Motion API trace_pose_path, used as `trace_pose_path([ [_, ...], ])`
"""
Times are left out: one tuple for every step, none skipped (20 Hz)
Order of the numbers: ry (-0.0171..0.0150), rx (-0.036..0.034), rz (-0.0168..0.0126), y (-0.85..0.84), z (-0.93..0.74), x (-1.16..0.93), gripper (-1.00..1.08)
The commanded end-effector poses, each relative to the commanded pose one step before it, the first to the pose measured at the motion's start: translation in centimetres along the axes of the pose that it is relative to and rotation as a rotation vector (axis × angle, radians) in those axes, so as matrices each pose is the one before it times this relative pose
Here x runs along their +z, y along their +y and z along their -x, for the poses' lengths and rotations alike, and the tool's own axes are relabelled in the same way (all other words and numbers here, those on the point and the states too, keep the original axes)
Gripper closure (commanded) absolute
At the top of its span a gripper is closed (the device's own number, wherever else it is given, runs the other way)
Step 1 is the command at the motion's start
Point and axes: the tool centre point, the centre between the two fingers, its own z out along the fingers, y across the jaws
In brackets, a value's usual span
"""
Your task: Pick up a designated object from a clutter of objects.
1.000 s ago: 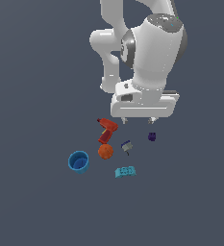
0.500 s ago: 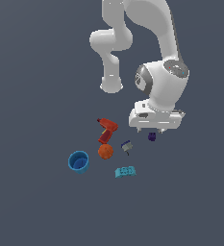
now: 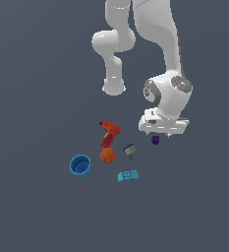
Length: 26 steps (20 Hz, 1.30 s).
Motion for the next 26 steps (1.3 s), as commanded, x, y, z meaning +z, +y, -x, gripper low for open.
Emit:
trace_pose_path([
  [-0.00290,0.00818,-0.00260,-0.506,0.671,0.818,-0.92],
  [-0.00109,0.00174,-0.00058,-0.131,0.189,0.216,-0.92],
  [-0.00087,0.00138,-0.00046,-0.099,0.148,0.168,-0.92],
  [-0.00062,0.00097,-0.00033,-0.071,0.106,0.120,-0.92],
  [-0.00025,0.00040,-0.00013,-0.051,0.070,0.068,-0.92],
  [-0.00025,0.00040,-0.00013,-0.005,0.015,0.028,-0.92],
  [-0.00028,-0.00228,0.00083,0.061,-0.072,-0.105,-0.92],
  [0.00000,0.00000,0.00000,0.000,0.002,0.030,-0.92],
  [0.00000,0.00000,0.00000,-0.001,0.005,0.091,-0.92],
  [0.00000,0.00000,0.00000,-0.001,0.009,0.151,-0.92],
  [0.00000,0.00000,0.00000,-0.002,0.012,0.210,-0.92],
  [0.00000,0.00000,0.00000,-0.002,0.016,0.269,-0.92],
  [0.00000,0.00000,0.00000,-0.003,0.019,0.327,-0.92],
  [0.00002,0.00044,-0.00021,0.017,0.010,0.377,-0.92],
  [0.00000,0.00000,0.00000,-0.006,0.024,0.440,-0.92],
  [0.00000,0.00000,0.00000,-0.008,0.025,0.493,-0.92],
  [0.00001,0.00043,-0.00023,0.010,0.012,0.524,-0.92],
  [0.00000,0.00000,0.00000,-0.012,0.018,0.481,-0.92],
  [0.00000,0.00000,0.00000,-0.013,0.011,0.420,-0.92],
  [0.00009,0.00047,-0.00011,0.008,-0.007,0.352,-0.92],
  [0.00000,0.00000,0.00000,-0.013,0.001,0.301,-0.92],
  [0.00000,0.00000,0.00000,-0.013,-0.002,0.244,-0.92],
  [0.00016,0.00046,0.00000,0.010,-0.016,0.181,-0.92],
  [0.00000,0.00000,0.00000,-0.008,-0.004,0.133,-0.92],
  [0.00000,0.00000,0.00000,-0.005,-0.003,0.080,-0.92],
  [0.00000,0.00000,0.00000,-0.002,-0.001,0.026,-0.92],
])
